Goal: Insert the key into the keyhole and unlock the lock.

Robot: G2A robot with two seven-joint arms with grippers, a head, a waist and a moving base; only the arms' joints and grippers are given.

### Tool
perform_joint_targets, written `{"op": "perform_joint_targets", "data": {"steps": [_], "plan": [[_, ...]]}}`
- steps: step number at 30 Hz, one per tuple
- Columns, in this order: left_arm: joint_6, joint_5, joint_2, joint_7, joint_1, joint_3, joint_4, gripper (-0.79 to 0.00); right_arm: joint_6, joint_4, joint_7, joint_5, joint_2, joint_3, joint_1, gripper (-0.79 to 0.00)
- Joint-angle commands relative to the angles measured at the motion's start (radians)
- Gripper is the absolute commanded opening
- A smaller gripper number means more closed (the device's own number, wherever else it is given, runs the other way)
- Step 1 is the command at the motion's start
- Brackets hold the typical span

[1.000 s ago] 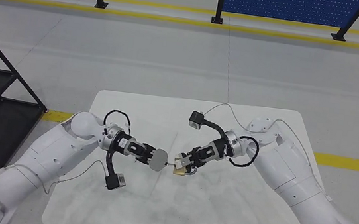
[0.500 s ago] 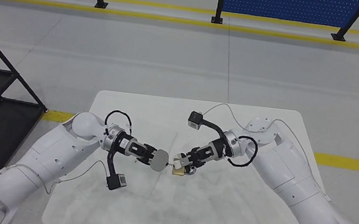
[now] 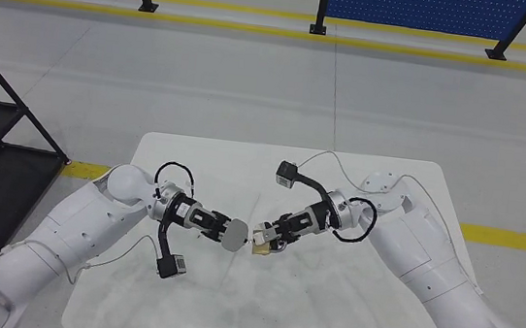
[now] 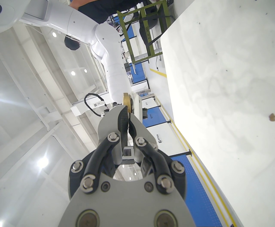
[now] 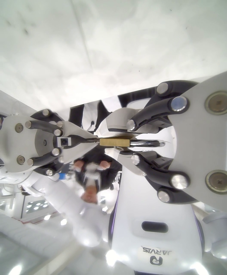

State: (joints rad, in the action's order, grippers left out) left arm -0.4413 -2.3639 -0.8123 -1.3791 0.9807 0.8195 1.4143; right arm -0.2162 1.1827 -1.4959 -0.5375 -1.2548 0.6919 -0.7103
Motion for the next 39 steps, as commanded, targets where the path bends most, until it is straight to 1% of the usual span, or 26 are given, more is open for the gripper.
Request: {"op": "perform_joint_targets", "data": {"steps": [1, 5, 7, 9, 10, 14, 17, 19, 21, 24, 25, 32, 33, 35, 36, 38, 39], "plan": [[-0.001, -0.001, -0.001, 0.001, 0.0, 0.001, -0.001, -0.785, 0.0, -0.001, 0.0, -0.001, -0.001, 0.002, -0.001, -0.785], [0.0, -0.001, -0.002, 0.0, 0.0, 0.002, -0.001, -0.785, -0.002, -0.003, 0.004, -0.005, -0.001, 0.008, -0.005, -0.785], [0.001, 0.0, -0.002, -0.001, 0.001, 0.002, -0.001, -0.622, -0.005, -0.004, 0.011, -0.009, -0.001, 0.014, -0.007, -0.785], [0.003, 0.001, -0.002, -0.003, 0.001, 0.003, -0.002, -0.425, -0.004, -0.005, 0.016, -0.01, -0.001, 0.018, -0.01, -0.785], [0.003, 0.002, -0.003, -0.003, 0.001, 0.004, -0.003, -0.416, -0.005, -0.005, 0.022, -0.012, -0.001, 0.022, -0.012, -0.785], [0.002, 0.003, -0.003, -0.002, 0.002, 0.007, -0.006, -0.434, -0.006, -0.002, 0.033, -0.019, 0.0, 0.032, -0.022, -0.785], [0.002, 0.003, -0.004, -0.002, 0.004, 0.008, -0.005, -0.428, -0.004, 0.001, 0.034, -0.019, 0.0, 0.037, -0.026, -0.785], [0.002, 0.002, -0.004, -0.002, 0.004, 0.01, -0.003, -0.416, -0.004, 0.002, 0.035, -0.018, 0.0, 0.04, -0.028, -0.785], [0.0, 0.001, -0.004, 0.0, 0.005, 0.012, -0.002, -0.369, -0.006, 0.0, 0.036, -0.017, 0.0, 0.043, -0.03, -0.785], [-0.006, 0.006, -0.003, 0.006, 0.008, 0.023, -0.005, -0.049, -0.009, -0.006, 0.04, -0.014, 0.002, 0.052, -0.032, -0.785], [-0.009, 0.01, -0.001, 0.009, 0.011, 0.03, -0.006, 0.0, -0.012, -0.01, 0.045, -0.012, 0.003, 0.057, -0.033, -0.785], [-0.015, 0.052, 0.011, 0.015, 0.045, 0.08, -0.01, 0.0, -0.049, -0.014, 0.084, 0.013, 0.014, 0.098, -0.05, -0.785], [-0.01, 0.074, 0.012, 0.01, 0.053, 0.087, -0.016, 0.0, -0.06, -0.012, 0.097, 0.023, 0.017, 0.106, -0.055, -0.785], [0.009, 0.128, 0.013, -0.009, 0.066, 0.1, -0.057, 0.0, -0.085, -0.003, 0.12, 0.038, 0.023, 0.125, -0.07, -0.785], [0.021, 0.154, 0.012, -0.012, 0.069, 0.103, -0.079, 0.0, -0.092, 0.004, 0.129, 0.048, 0.026, 0.133, -0.078, -0.785], [0.094, 0.209, 0.006, 0.0, 0.069, 0.097, -0.11, 0.0, -0.108, 0.018, 0.142, 0.051, 0.032, 0.15, -0.096, -0.785], [0.134, 0.265, 0.002, -0.004, 0.071, 0.093, -0.119, 0.0, -0.11, 0.02, 0.146, 0.051, 0.033, 0.153, -0.1, -0.785]]}}
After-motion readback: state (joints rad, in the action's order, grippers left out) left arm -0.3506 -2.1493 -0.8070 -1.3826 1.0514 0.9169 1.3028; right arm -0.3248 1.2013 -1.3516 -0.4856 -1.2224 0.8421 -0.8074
